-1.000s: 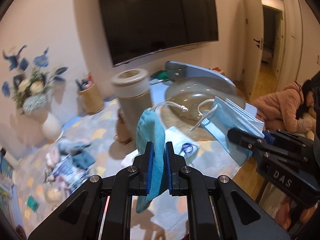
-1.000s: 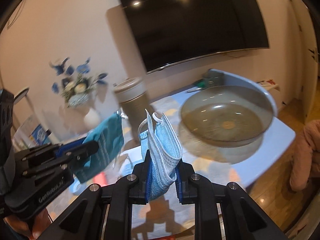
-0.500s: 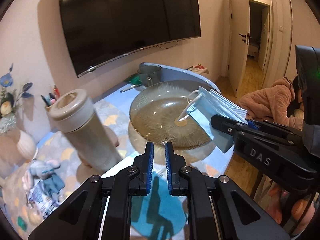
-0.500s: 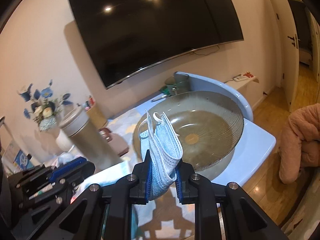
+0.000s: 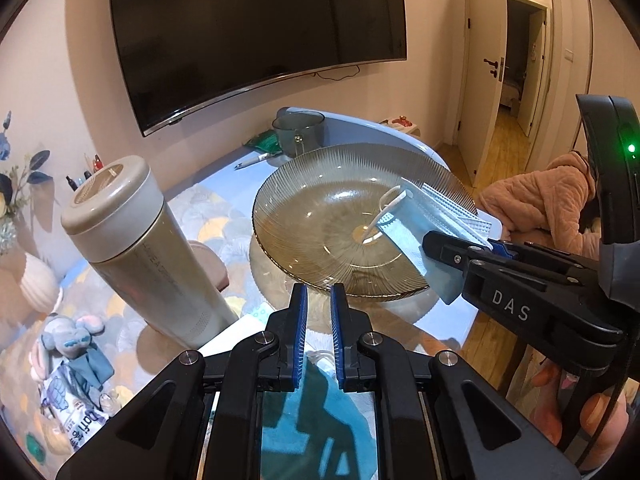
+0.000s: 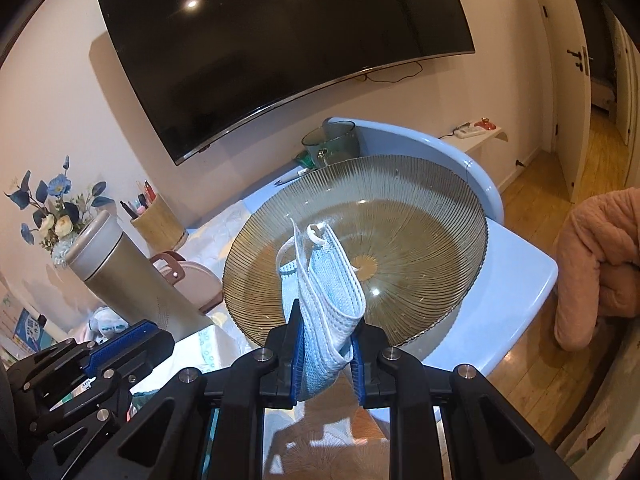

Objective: Organize soft objects
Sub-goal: 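Carry the pouch with the left gripper while the right gripper carries the mask to the glass bowl, then open the right gripper to drop the mask into the glass bowl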

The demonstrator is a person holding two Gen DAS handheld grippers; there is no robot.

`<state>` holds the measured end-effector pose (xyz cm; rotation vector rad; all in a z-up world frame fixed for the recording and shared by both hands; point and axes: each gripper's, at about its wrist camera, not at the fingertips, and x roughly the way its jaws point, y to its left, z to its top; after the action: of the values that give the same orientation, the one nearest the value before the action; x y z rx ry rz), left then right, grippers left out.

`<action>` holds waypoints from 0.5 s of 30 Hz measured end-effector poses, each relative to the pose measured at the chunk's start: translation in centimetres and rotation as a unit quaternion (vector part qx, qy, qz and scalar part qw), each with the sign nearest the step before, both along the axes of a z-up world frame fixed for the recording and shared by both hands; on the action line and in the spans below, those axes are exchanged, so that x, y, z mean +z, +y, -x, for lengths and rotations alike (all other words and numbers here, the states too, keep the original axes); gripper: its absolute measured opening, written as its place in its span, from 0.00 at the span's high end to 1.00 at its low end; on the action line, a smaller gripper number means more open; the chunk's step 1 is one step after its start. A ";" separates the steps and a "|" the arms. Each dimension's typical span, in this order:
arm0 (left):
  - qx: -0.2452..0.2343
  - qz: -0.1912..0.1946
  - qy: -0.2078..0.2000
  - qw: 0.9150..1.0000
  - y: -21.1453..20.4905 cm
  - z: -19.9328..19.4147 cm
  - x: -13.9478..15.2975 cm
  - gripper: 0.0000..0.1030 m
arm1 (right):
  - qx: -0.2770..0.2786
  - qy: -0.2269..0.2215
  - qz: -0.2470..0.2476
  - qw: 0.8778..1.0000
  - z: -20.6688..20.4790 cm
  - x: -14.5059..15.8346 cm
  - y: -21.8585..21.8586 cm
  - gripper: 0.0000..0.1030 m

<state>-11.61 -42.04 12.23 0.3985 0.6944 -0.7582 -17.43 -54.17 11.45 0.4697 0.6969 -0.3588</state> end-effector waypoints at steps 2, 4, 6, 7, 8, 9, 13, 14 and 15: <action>-0.001 0.000 0.001 1.000 -0.1 -0.1 0.0 0.91 | 0.000 0.001 0.002 1.000 -0.1 0.0 0.1 0.82; -0.002 0.001 0.000 1.000 0.0 -0.1 0.0 0.91 | -0.001 0.002 0.001 1.000 -0.2 0.0 0.2 0.82; -0.003 0.001 -0.003 1.000 0.0 0.0 0.0 0.91 | 0.000 0.003 0.000 1.000 -0.3 -0.1 0.1 0.82; -0.003 0.002 -0.004 1.000 0.0 0.0 0.1 0.91 | 0.000 0.004 0.000 1.000 -0.3 -0.1 0.1 0.82; -0.002 0.002 -0.005 1.000 0.1 0.0 0.1 0.91 | 0.001 0.004 0.001 1.000 -0.4 -0.2 0.1 0.82; -0.001 0.003 -0.005 1.000 0.1 0.0 0.1 0.91 | 0.001 0.006 0.003 1.000 -0.5 -0.2 0.1 0.82; 0.001 0.002 -0.004 1.000 0.2 -0.2 0.1 0.91 | 0.005 0.010 0.000 1.000 -0.9 -0.4 0.3 0.82; 0.001 0.001 -0.004 1.000 0.2 -0.3 0.0 0.91 | 0.005 0.011 0.001 1.000 -1.0 -0.4 0.3 0.82; 0.002 0.001 -0.003 1.000 0.3 -0.4 0.0 0.91 | 0.005 0.012 0.002 1.000 -1.1 -0.4 0.4 0.82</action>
<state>-11.22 -41.77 12.23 0.3976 0.6897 -0.7537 -16.34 -53.81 11.04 0.4578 0.7216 -0.3563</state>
